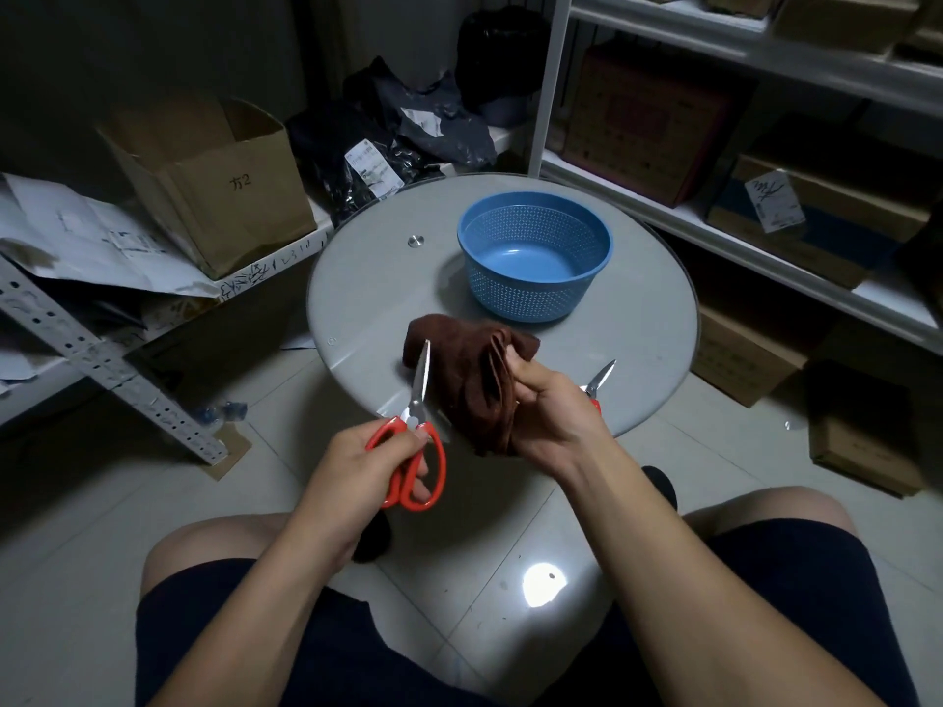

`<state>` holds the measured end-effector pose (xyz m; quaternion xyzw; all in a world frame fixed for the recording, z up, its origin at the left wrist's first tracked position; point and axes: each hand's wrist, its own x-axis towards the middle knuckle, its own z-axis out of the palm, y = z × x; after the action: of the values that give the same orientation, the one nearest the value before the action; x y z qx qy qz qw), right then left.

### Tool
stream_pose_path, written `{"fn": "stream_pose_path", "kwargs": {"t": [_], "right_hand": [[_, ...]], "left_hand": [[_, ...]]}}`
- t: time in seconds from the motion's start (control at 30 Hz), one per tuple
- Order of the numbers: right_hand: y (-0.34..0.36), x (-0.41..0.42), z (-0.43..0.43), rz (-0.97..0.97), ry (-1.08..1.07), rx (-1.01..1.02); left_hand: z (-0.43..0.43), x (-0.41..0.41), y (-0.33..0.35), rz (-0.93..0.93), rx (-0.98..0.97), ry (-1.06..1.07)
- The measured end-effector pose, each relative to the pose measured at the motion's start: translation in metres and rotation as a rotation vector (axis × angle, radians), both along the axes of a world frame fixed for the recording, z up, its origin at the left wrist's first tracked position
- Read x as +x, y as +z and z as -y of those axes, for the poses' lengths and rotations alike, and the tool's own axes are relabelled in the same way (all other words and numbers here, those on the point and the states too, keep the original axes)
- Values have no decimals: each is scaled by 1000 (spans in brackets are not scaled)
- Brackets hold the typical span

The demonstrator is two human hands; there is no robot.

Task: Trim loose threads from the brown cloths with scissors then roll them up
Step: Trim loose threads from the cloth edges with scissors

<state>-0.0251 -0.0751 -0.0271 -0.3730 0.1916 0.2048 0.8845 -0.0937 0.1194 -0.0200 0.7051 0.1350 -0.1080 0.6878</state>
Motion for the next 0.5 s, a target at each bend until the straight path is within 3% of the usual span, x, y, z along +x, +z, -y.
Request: {"fn": "stream_pose_path", "kwargs": {"t": [0.2, 0.5], "right_hand": [[-3, -18, -5, 114, 84, 18], [-5, -30, -9, 205, 236, -111]], "left_hand": [[0, 6, 8, 43, 10, 7], [1, 1, 11, 79, 231, -91]]}}
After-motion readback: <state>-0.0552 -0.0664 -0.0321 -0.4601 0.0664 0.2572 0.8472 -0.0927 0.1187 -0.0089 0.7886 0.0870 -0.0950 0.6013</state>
